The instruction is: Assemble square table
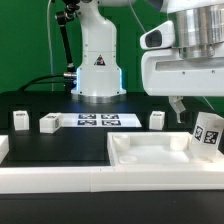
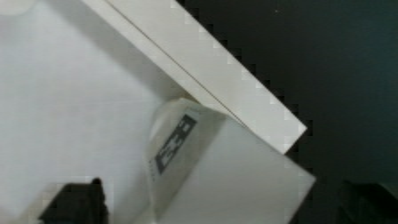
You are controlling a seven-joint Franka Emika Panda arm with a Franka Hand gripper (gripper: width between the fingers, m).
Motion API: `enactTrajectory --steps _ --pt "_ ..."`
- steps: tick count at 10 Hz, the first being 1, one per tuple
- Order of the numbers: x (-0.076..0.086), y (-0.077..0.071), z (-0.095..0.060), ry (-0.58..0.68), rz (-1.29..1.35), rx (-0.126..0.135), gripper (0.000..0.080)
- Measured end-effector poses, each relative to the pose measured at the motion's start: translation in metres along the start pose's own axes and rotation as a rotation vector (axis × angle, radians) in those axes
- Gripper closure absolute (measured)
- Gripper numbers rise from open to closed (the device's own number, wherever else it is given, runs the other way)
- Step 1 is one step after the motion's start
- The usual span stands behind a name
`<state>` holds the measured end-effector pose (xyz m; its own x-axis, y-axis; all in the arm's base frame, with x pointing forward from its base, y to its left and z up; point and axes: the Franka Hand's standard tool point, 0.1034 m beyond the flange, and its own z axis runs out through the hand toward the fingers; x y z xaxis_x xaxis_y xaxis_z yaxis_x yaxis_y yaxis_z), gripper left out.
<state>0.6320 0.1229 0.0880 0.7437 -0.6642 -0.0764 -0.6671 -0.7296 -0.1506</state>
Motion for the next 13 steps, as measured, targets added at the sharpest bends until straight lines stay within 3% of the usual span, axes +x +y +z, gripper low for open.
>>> enactTrajectory --steps 2,3,5,10,13 --pt "-0.0022 -0.0015 -0.0027 0.001 -0.249 -0.063 0.015" --pt "-0.003 -0.0026 -0.0028 0.006 -0.345 -0.072 0.015" --pt "-0.0058 -0.0043 -0.0022 0.009 -0.527 -0.089 0.015" --pt "-0.0003 0.002 -0.0008 -0.005 -0.84 -0.094 0.015" --pt "-0.0001 0.002 -0.001 -0.004 -0.839 -0.094 0.051"
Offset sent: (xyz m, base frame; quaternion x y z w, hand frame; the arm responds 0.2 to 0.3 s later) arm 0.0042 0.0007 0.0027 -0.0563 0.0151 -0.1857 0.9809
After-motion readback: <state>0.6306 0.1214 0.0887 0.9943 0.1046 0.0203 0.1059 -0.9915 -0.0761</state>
